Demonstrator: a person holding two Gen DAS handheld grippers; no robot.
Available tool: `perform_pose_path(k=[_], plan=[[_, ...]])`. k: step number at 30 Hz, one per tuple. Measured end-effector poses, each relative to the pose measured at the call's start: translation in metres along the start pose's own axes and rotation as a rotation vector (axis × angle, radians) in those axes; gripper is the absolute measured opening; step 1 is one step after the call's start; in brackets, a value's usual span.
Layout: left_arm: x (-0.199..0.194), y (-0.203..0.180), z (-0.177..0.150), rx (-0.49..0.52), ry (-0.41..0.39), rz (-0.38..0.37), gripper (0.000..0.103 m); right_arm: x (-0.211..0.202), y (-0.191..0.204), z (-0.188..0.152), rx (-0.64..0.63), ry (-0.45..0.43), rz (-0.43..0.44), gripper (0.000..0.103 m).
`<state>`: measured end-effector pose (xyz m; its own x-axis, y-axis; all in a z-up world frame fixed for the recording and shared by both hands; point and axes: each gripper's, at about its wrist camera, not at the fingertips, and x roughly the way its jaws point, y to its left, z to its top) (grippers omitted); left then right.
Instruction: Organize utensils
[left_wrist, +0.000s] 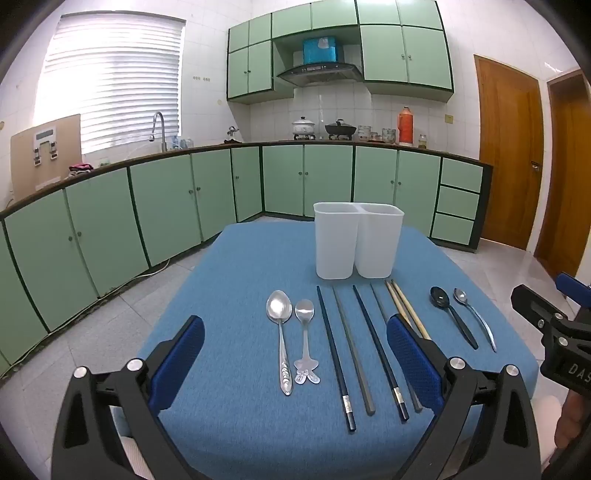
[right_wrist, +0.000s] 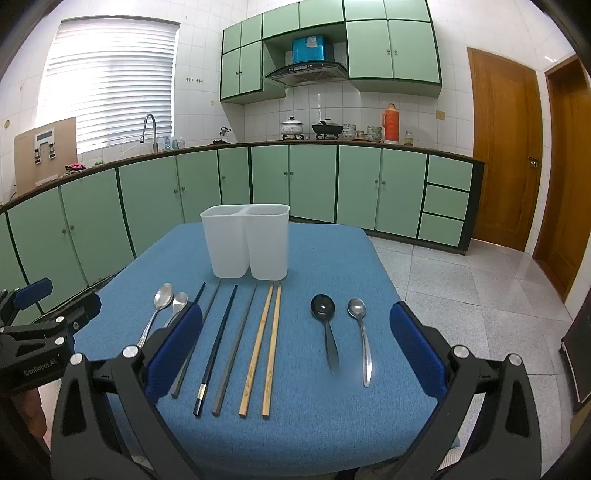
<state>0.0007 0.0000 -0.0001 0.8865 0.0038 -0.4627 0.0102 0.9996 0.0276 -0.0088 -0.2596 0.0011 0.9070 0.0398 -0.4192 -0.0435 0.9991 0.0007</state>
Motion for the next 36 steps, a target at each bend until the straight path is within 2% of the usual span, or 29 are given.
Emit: perform_pose_path(k=[36], plan=[[0.0022,0.0017,-0.0017,-0.009,-0.02,0.004,0.097,-0.0002,0.0,-0.0001,-0.001,0.0,0.0,0.098]])
